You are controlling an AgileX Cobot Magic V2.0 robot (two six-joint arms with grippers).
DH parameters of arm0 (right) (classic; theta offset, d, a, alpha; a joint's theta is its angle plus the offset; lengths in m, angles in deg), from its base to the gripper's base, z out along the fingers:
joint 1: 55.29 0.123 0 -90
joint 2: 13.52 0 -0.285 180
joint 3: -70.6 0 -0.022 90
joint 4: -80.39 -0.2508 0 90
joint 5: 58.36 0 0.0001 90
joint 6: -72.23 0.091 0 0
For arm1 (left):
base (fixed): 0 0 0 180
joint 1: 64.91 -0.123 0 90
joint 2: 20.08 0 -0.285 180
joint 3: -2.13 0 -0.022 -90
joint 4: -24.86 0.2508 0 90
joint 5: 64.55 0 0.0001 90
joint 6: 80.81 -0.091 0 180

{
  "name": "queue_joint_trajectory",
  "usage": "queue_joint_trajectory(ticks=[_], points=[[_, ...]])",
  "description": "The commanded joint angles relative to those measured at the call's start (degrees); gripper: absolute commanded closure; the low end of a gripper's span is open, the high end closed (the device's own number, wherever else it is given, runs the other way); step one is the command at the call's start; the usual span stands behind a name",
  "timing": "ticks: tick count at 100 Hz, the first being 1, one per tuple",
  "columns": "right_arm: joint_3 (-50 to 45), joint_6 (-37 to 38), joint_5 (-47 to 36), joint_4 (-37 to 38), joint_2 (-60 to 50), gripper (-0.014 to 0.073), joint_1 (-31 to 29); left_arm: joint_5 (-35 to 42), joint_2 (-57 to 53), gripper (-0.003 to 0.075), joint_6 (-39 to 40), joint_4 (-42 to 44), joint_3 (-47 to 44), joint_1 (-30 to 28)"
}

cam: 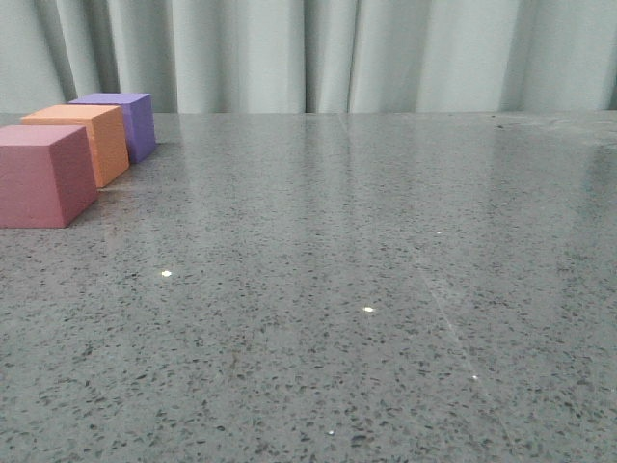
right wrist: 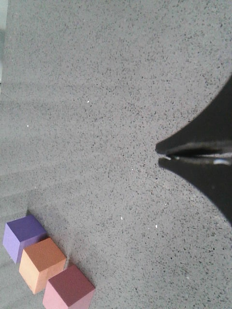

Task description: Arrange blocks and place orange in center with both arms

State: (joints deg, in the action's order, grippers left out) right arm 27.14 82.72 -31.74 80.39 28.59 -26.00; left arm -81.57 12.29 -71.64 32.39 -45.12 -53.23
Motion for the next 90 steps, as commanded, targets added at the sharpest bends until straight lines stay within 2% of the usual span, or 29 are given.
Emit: queue_joint_trajectory(ticks=[1,9,42,57,77,85,90], points=[[1.47,-0.37,-3.71,0.51,-0.05,0.0715,-0.07,8.78,-1.85,0.0739,-10.08,-6.91,-0.99,-2.62],[1.47,-0.37,-3.71,0.51,-0.05,0.0715,-0.07,10.57,-3.95,0.0739,-12.19,-10.02,-3.58,-5.28],[1.47,-0.37,-3.71,0.51,-0.05,0.0715,-0.07,11.38,-12.99,0.0739,-12.19,-12.68,-14.90,-12.65],[1.47,-0.37,-3.71,0.51,-0.05,0.0715,-0.07,13.74,-16.70,0.0739,-12.19,-12.68,-21.02,-12.88],[1.47,-0.37,-3.71,0.51,-0.05,0.0715,-0.07,20.62,-22.51,0.0739,-12.19,-12.68,-29.29,-12.88],[1.47,-0.37,-3.71,0.51,-0.05,0.0715,-0.07,21.14,-25.27,0.0739,-12.06,-12.68,-31.23,-12.88],[1.47,-0.37,-3.71,0.51,-0.05,0.0715,-0.07,18.59,-26.92,0.0739,-12.06,-12.68,-31.09,-12.88]])
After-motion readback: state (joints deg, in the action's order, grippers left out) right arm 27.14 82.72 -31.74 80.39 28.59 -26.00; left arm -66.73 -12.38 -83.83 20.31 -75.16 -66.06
